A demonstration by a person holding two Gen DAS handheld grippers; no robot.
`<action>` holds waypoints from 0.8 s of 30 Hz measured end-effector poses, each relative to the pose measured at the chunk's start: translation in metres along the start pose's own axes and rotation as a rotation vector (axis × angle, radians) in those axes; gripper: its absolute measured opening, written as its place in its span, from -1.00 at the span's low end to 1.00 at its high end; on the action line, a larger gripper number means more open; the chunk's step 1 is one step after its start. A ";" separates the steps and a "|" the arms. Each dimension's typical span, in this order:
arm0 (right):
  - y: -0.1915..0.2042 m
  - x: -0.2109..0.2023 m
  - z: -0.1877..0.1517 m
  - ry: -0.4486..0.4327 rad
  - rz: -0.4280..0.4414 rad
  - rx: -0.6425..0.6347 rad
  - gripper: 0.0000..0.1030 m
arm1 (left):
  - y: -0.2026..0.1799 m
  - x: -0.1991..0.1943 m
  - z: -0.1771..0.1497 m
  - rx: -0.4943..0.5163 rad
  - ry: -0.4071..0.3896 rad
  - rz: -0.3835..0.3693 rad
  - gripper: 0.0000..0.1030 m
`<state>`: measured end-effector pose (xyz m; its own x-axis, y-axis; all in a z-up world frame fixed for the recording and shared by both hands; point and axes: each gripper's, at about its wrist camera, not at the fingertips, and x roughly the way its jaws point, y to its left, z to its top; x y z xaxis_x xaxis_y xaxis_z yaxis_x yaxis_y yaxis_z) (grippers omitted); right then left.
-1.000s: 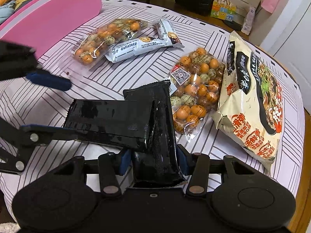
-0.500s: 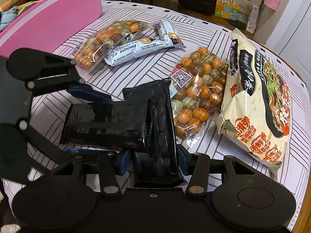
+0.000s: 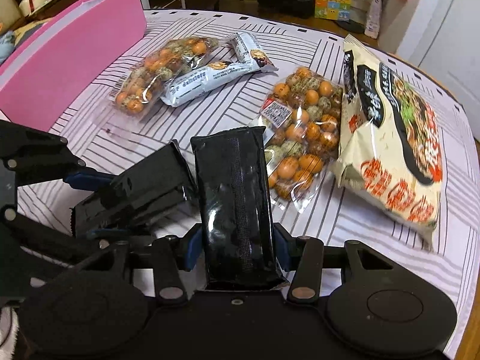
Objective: Organize snacks
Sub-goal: 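Lift both black pouches and carry them over the pink box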
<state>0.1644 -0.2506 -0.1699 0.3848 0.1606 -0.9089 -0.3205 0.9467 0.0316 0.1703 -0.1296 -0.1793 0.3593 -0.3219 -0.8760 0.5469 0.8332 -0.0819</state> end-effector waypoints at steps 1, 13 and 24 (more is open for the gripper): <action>0.003 -0.002 -0.002 -0.003 0.000 0.003 0.04 | 0.002 -0.002 -0.001 -0.020 0.011 -0.003 -0.08; 0.031 -0.033 -0.031 -0.064 0.021 0.054 0.04 | 0.020 -0.035 -0.045 -0.153 0.090 0.037 -0.08; 0.071 -0.077 -0.035 -0.144 0.111 0.066 0.04 | 0.036 -0.108 -0.075 -0.181 0.006 0.128 -0.08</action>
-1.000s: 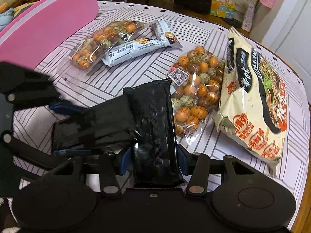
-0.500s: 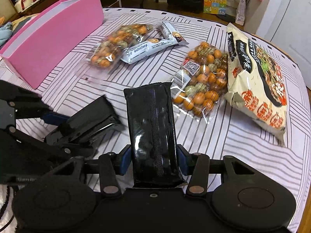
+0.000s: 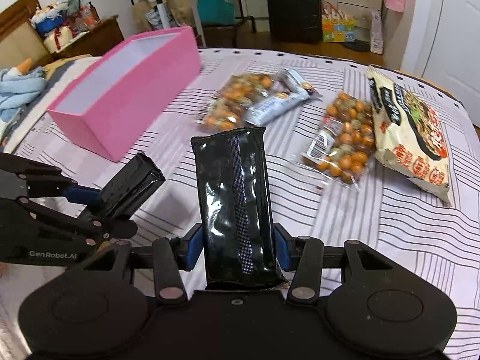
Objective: Organize snacks
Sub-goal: 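Lift both black pouches and carry them over the pink box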
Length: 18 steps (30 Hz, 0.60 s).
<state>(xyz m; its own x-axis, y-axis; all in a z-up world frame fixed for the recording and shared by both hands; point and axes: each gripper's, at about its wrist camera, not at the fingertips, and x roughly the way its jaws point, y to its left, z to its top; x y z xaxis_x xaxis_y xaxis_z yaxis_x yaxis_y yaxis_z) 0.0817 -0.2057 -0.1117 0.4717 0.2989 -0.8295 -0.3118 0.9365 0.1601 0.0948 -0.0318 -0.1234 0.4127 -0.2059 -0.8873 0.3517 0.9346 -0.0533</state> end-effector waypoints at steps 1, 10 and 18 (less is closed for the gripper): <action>0.005 -0.002 0.001 -0.001 0.005 -0.004 0.04 | 0.003 -0.005 -0.002 -0.001 -0.003 0.003 -0.08; 0.054 -0.035 0.018 -0.066 0.050 -0.091 0.04 | 0.035 -0.057 -0.009 -0.022 -0.072 0.008 -0.08; 0.098 -0.046 0.047 -0.117 0.098 -0.177 0.04 | 0.078 -0.104 -0.004 -0.108 -0.209 0.072 -0.08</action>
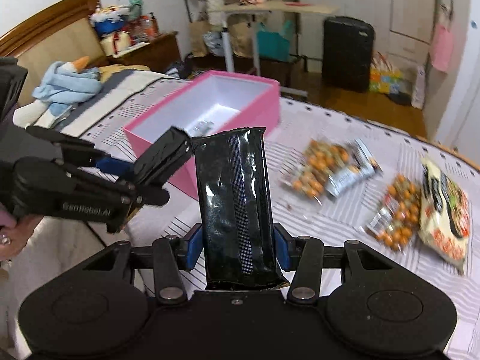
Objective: Organize snacks
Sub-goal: 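Lift both black pouches and carry them over the pink box, then lower both pouches into the pink box and open both grippers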
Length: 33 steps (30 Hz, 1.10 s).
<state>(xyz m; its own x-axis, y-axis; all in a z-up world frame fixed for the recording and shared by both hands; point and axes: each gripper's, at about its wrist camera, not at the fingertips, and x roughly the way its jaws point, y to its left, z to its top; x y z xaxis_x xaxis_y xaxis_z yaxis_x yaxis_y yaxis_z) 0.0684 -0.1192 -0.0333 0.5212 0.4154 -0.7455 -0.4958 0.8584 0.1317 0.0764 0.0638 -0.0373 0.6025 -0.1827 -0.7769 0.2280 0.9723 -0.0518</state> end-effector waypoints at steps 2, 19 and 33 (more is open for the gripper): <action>0.007 0.007 0.011 -0.013 0.006 -0.012 0.04 | 0.014 -0.004 0.004 -0.030 -0.021 0.019 -0.08; 0.047 0.139 0.110 -0.086 0.081 -0.092 0.04 | 0.137 0.066 0.058 -0.239 -0.049 0.204 -0.08; 0.065 0.225 0.133 0.048 -0.031 -0.193 0.03 | 0.175 0.149 0.074 -0.216 0.112 0.256 -0.07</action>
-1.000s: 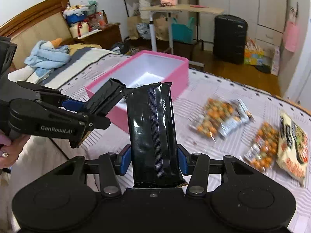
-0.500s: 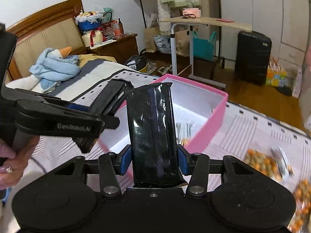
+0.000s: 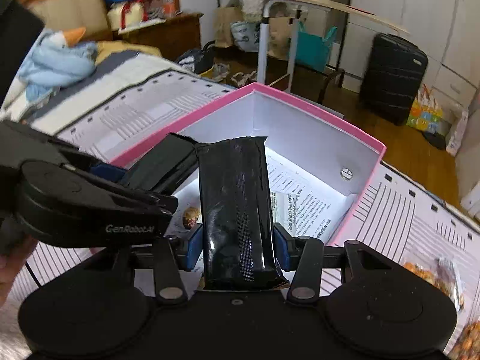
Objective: Organize snacks
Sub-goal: 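Lower both pouches into the pink box and open both grippers, then move both grippers back to the quail egg bag on the sheet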
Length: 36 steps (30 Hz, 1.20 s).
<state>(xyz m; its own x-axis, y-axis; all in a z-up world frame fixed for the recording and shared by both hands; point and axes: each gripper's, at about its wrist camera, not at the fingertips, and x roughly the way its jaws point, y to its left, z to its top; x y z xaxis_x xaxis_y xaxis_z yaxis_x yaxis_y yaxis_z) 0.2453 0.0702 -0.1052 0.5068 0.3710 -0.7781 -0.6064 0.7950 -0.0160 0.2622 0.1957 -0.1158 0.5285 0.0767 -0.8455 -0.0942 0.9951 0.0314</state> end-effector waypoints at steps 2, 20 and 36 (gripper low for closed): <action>0.001 0.002 -0.001 0.014 -0.004 -0.014 0.03 | -0.003 0.000 -0.002 0.017 -0.011 0.010 -0.02; 0.006 -0.045 -0.014 0.015 -0.057 -0.041 0.31 | 0.008 -0.050 -0.019 -0.031 -0.039 -0.014 0.04; -0.030 -0.158 -0.059 -0.038 -0.124 -0.036 0.41 | -0.048 -0.153 -0.033 0.117 -0.155 -0.103 0.20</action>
<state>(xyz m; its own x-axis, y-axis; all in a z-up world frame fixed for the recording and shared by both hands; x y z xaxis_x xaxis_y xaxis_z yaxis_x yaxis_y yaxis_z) 0.1473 -0.0403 -0.0184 0.6016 0.2894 -0.7445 -0.5589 0.8185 -0.1334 0.1583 0.1345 -0.0059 0.6546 -0.0263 -0.7555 0.0610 0.9980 0.0181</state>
